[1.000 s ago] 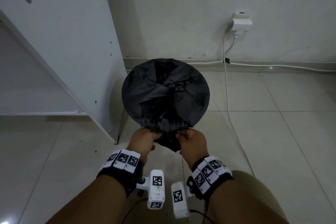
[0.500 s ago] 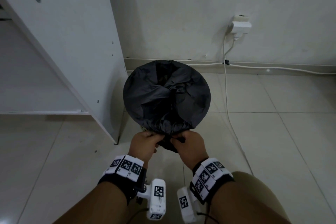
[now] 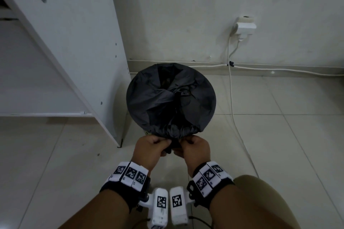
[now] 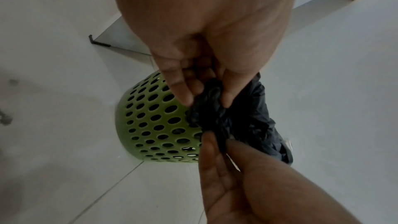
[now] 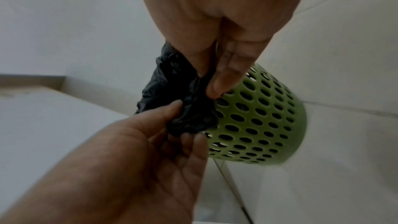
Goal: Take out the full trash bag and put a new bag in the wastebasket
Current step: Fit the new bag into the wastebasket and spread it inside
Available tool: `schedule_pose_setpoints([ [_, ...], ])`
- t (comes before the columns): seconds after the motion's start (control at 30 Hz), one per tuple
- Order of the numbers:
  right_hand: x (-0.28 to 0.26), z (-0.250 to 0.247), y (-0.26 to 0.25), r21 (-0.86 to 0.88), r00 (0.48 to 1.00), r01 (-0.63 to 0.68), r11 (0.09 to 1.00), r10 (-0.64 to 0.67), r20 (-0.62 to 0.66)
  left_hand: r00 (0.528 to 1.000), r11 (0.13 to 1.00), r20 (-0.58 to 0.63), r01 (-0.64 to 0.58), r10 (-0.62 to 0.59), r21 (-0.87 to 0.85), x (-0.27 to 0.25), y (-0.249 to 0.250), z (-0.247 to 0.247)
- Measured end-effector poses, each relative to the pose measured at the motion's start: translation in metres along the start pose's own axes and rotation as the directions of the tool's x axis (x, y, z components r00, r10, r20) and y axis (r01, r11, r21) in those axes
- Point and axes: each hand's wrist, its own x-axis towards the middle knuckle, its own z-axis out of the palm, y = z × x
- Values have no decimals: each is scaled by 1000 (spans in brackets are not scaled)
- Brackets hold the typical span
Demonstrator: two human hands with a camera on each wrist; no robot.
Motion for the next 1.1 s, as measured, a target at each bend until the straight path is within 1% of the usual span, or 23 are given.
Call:
schedule_pose_setpoints([
  [0.07,-8,2,-4,147,992,-95,985,81,101,998,998,47,30,-28,-46,-4,0,0],
  [0.1,-9,4,-3,184,984,-137,973,113,136,997,997,70,44,-39,-65,-7,2,1],
  [0.13,-9,5,-3,193,978,-162,968,132,160,995,997,99,32,-26,-63,-9,3,1],
  [0.17,-9,5,-2,192,972,-178,965,143,184,990,1000,138,-8,12,-28,-11,4,2],
  [0.23,-9,4,-1,183,957,-195,964,146,251,976,983,192,-127,101,130,-12,5,5],
  [0.27,-11,3,-2,164,951,-185,969,134,279,976,972,180,-154,122,178,-11,5,7],
  [0.3,-12,3,-3,138,949,-162,977,116,294,980,970,150,-157,130,184,-9,4,8],
  [0.37,-12,3,-5,89,951,-109,990,78,298,981,975,113,-175,160,139,-7,2,8],
  [0.43,-9,1,-7,44,958,-85,995,69,278,987,988,108,-131,122,82,-9,4,9],
  [0.5,-5,-3,-10,-88,968,-31,996,52,247,994,999,103,-39,38,7,-12,5,10],
  [0.53,-5,-5,-10,-153,967,0,988,38,251,996,1000,88,-14,14,-6,-12,5,10],
  [0.6,-3,-8,-9,-216,963,50,975,10,268,999,1000,49,-15,13,24,-10,3,7],
  [0.67,-2,-9,-8,-233,971,93,968,-36,237,1000,999,18,-24,23,37,-8,0,5],
  [0.73,0,-8,-8,-214,979,114,970,-73,189,1000,1000,16,-15,15,11,-7,-2,6],
  [0.8,3,-8,-7,-165,985,103,981,-78,152,999,996,22,26,-24,-82,-9,-1,7],
  [0.87,3,-6,-6,-115,988,79,990,-62,142,997,978,15,76,-75,-192,-9,-2,10],
  [0.93,4,-4,-3,-125,984,89,988,-67,165,994,961,-4,102,-107,-258,-10,-2,11],
  [1.0,4,-5,-1,-175,973,128,976,-89,214,993,954,-26,105,-117,-280,-8,-1,12],
  [1.1,1,-11,-4,-261,935,206,943,-111,336,989,963,-43,129,-143,-238,-4,0,11],
])
